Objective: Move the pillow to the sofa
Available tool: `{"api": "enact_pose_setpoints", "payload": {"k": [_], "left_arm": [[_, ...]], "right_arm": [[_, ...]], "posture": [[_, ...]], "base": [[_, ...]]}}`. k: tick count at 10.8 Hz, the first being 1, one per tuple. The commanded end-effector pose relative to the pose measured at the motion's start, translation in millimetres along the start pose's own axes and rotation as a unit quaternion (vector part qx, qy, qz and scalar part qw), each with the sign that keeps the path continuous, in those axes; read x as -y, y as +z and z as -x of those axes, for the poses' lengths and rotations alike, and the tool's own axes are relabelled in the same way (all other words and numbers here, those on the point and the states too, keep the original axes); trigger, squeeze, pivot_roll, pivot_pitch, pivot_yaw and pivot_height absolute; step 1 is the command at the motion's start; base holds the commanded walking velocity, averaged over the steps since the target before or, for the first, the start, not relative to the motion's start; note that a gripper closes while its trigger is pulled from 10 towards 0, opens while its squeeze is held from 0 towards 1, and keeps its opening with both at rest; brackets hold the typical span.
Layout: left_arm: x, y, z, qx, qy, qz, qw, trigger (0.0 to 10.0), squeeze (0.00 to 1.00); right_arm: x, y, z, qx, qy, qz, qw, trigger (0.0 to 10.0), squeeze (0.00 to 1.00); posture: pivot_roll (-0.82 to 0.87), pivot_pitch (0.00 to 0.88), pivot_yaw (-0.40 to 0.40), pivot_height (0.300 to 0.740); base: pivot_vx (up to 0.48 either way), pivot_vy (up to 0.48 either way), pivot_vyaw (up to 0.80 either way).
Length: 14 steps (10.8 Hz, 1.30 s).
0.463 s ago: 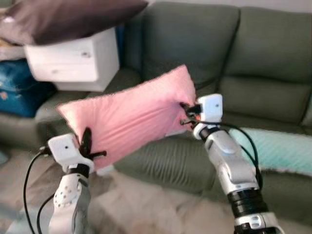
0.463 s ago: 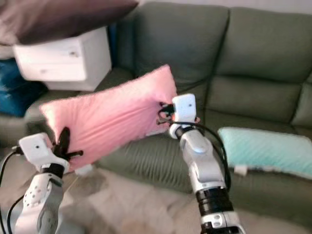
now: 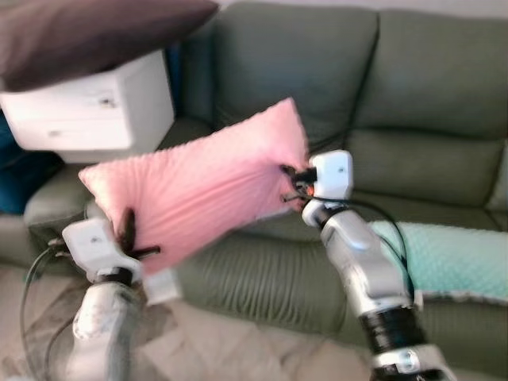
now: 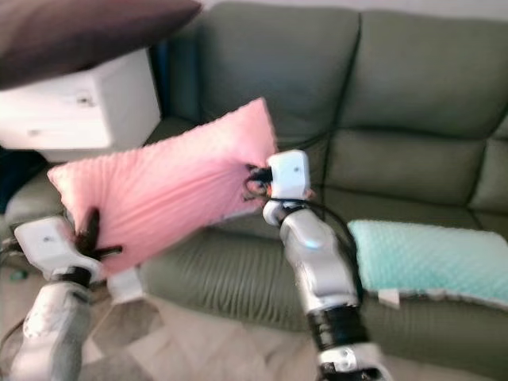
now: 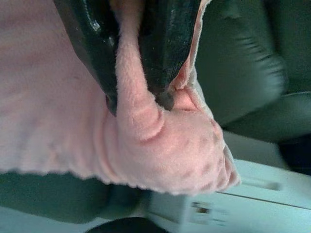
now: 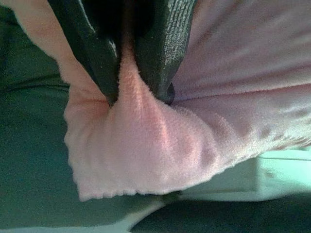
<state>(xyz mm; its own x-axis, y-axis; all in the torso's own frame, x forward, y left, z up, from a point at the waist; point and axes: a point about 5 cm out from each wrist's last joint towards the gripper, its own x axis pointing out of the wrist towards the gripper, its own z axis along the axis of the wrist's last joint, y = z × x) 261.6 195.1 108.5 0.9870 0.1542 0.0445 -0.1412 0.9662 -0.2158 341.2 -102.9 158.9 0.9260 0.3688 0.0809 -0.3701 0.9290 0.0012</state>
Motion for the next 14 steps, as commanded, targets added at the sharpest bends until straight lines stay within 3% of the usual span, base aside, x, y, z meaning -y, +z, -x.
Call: {"api": "enact_pose_setpoints", "payload": {"k": [1, 4, 9, 14], "left_arm": [[-12.3, 6.1, -0.1, 0.008, 0.018, -0.012, 1.000, 10.0, 0.00], [-10.8, 0.5, -3.4, -0.015, 0.034, 0.007, 0.999, 10.0, 0.00], [-12.4, 0.0, -3.8, -0.025, 0.045, 0.017, 0.999, 10.0, 0.00], [-8.4, -2.2, -3.3, -0.031, 0.025, -0.001, 0.999, 10.0, 0.00]], "right_arm": [[0.5, 13.8, -3.4, 0.028, -0.009, -0.001, 1.000, 10.0, 0.00], [1.3, 13.0, -2.9, 0.027, -0.011, -0.002, 1.000, 10.0, 0.00], [1.0, 12.1, -3.5, 0.024, -0.013, -0.005, 1.000, 10.0, 0.00], [1.2, 12.7, -3.3, 0.026, -0.012, -0.001, 1.000, 10.0, 0.00]], "posture": [[-0.21, 0.056, 0.019, 0.740], [-0.21, 0.057, 0.019, 0.740], [-0.21, 0.059, 0.019, 0.740], [-0.21, 0.058, 0.019, 0.740]], "base": [[0.360, 0.000, 0.00], [0.101, 0.000, 0.00], [0.000, 0.000, -0.69], [0.000, 0.433, 0.00]]}}
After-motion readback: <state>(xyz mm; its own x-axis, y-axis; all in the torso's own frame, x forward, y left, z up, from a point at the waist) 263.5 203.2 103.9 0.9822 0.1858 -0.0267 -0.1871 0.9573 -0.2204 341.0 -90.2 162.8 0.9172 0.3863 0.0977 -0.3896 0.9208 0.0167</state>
